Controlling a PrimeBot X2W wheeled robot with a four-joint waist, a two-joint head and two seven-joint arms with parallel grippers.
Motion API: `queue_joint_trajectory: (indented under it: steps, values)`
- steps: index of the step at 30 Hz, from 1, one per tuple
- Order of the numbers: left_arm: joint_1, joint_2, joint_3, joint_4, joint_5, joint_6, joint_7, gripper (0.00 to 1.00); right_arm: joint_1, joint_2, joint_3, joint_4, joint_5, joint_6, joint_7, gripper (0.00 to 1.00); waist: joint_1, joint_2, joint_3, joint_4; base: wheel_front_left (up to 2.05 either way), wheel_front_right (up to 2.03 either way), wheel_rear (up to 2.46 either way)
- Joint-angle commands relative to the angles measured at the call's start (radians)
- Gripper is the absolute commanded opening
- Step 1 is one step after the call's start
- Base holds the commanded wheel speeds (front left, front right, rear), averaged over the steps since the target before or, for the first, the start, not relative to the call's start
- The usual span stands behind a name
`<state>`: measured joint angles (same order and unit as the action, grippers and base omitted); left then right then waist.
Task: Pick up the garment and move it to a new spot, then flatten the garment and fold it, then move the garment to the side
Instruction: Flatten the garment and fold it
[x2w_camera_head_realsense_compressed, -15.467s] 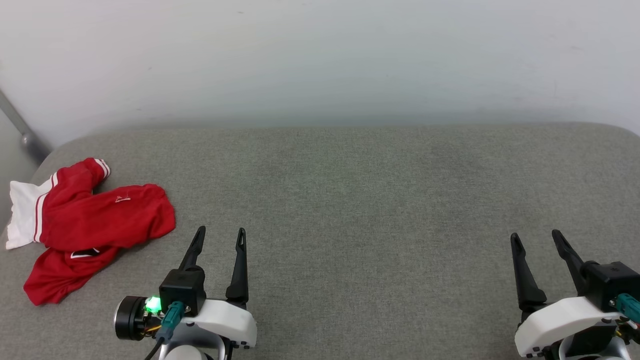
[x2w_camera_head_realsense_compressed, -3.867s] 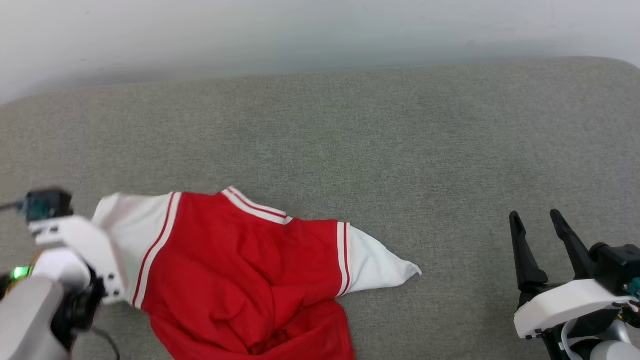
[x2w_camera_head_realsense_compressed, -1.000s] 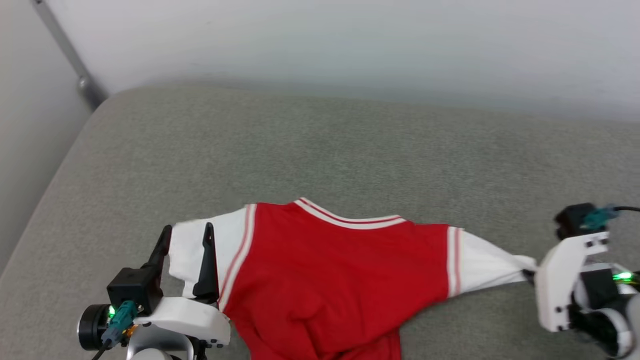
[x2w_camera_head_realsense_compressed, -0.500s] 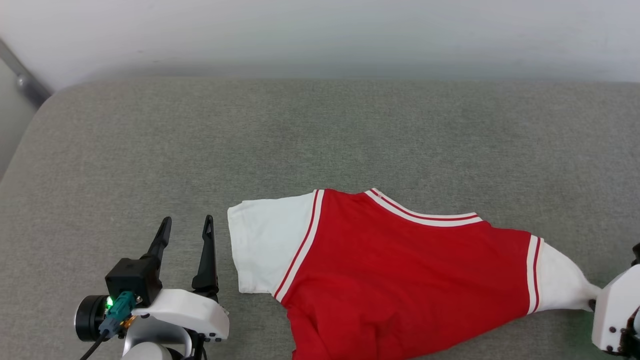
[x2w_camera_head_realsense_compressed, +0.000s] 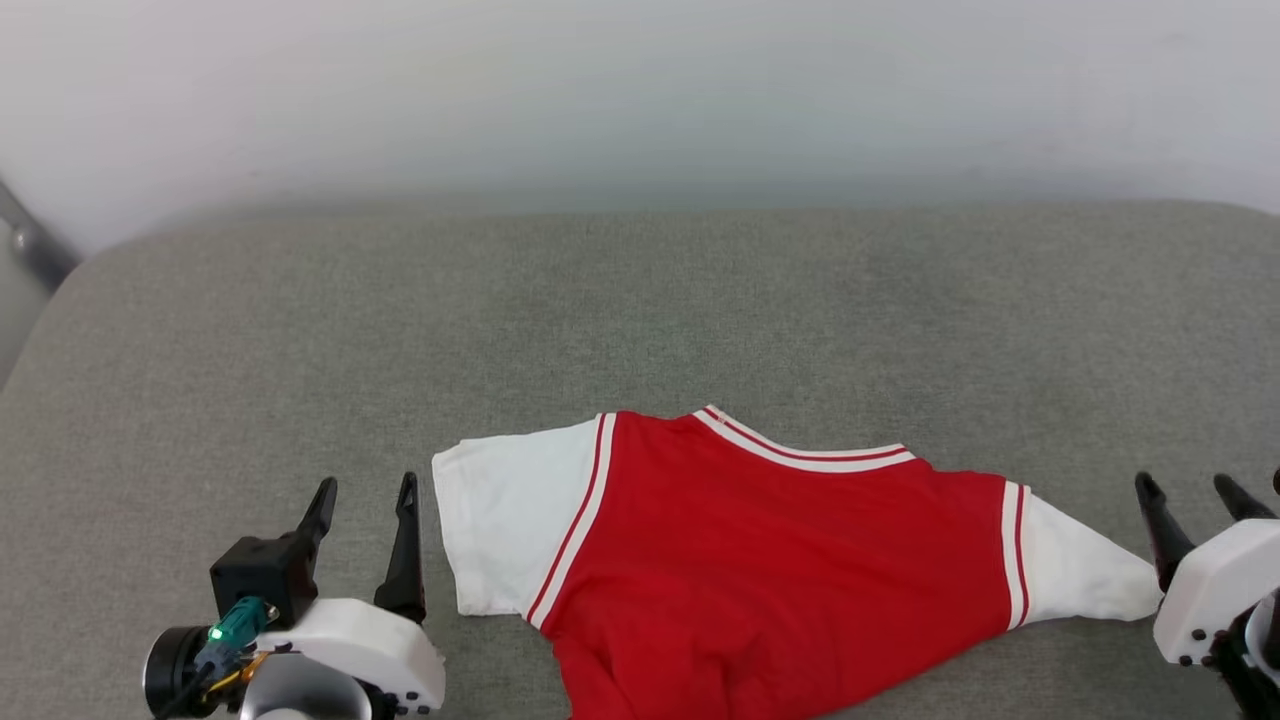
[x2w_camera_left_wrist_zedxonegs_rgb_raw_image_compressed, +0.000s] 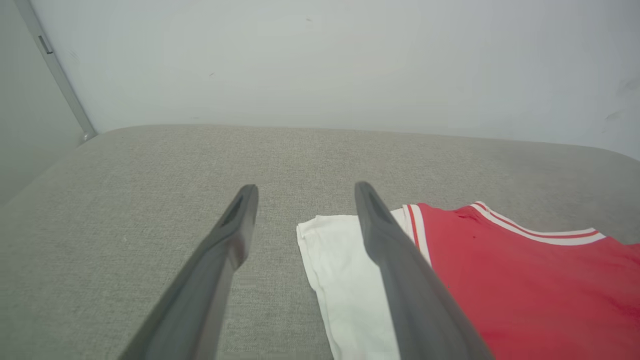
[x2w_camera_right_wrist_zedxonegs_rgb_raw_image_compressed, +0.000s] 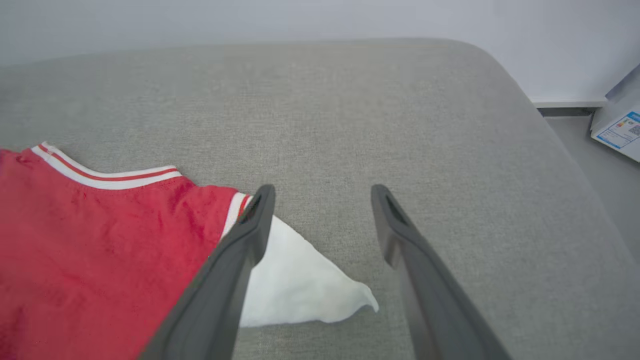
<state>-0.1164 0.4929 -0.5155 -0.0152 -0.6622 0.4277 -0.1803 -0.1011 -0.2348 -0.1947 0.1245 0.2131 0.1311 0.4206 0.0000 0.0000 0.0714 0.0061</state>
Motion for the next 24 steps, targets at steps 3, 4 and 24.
queue_joint_trajectory:
  steps: [3, 4, 24]
  values:
    - [0.024, 0.025, 0.004, 0.011, -0.016, -0.004, 0.027, 1.0, 0.036, 0.024, 0.033, -0.068, -0.024, -0.001, -0.134, 1.0, 0.0, 0.0, -0.039, -0.015, 0.0, 0.0, 0.0]
    - [0.025, 0.03, 0.005, 0.013, -0.022, -0.007, 0.037, 1.0, 0.049, 0.029, 0.042, -0.084, -0.03, -0.001, -0.168, 1.0, 0.0, 0.0, -0.046, -0.018, 0.0, 0.0, 0.0]
    - [-0.278, 0.206, -0.03, 0.229, -0.215, -0.258, 0.577, 1.0, 0.109, 0.086, 0.242, -0.278, -0.009, -0.001, -0.361, 1.0, 0.0, 0.0, 0.053, -0.176, 0.0, 0.0, 0.0]
